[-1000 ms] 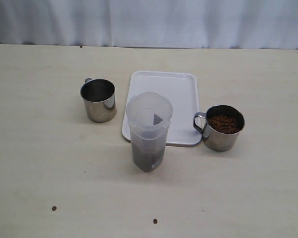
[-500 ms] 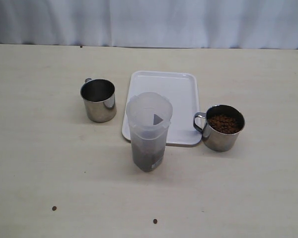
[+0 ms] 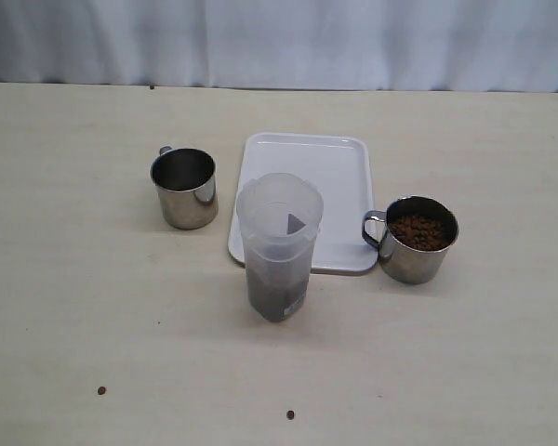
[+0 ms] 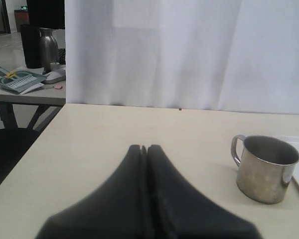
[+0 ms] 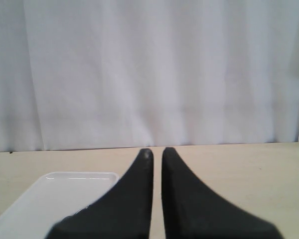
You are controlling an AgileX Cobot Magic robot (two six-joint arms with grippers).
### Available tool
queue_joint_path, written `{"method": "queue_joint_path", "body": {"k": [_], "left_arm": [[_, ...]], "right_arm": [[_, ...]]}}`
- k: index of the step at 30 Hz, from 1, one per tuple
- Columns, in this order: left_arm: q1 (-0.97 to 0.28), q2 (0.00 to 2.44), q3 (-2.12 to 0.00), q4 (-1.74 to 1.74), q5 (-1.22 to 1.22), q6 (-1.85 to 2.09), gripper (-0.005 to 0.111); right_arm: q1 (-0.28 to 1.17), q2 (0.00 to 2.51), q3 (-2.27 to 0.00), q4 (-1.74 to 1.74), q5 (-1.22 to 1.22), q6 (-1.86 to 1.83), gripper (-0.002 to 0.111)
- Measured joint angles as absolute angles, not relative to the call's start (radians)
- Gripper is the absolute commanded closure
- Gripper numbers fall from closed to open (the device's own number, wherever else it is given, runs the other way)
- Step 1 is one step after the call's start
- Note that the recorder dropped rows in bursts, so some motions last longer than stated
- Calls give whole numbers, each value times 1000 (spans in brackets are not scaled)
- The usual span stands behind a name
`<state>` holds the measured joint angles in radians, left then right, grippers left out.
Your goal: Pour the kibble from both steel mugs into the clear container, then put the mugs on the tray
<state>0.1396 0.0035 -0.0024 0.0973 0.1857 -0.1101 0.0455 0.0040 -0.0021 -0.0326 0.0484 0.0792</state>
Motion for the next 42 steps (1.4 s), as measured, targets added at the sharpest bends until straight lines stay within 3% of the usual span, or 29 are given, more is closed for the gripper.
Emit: {"method": "queue_joint_path", "body": {"k": [23, 42], "left_arm": [[140, 4, -2, 97, 183, -108, 107], [140, 4, -2, 97, 183, -108, 107]], "right_arm": [[46, 4, -2, -31, 38, 79, 103], [46, 4, -2, 0, -173, 265, 103]]}}
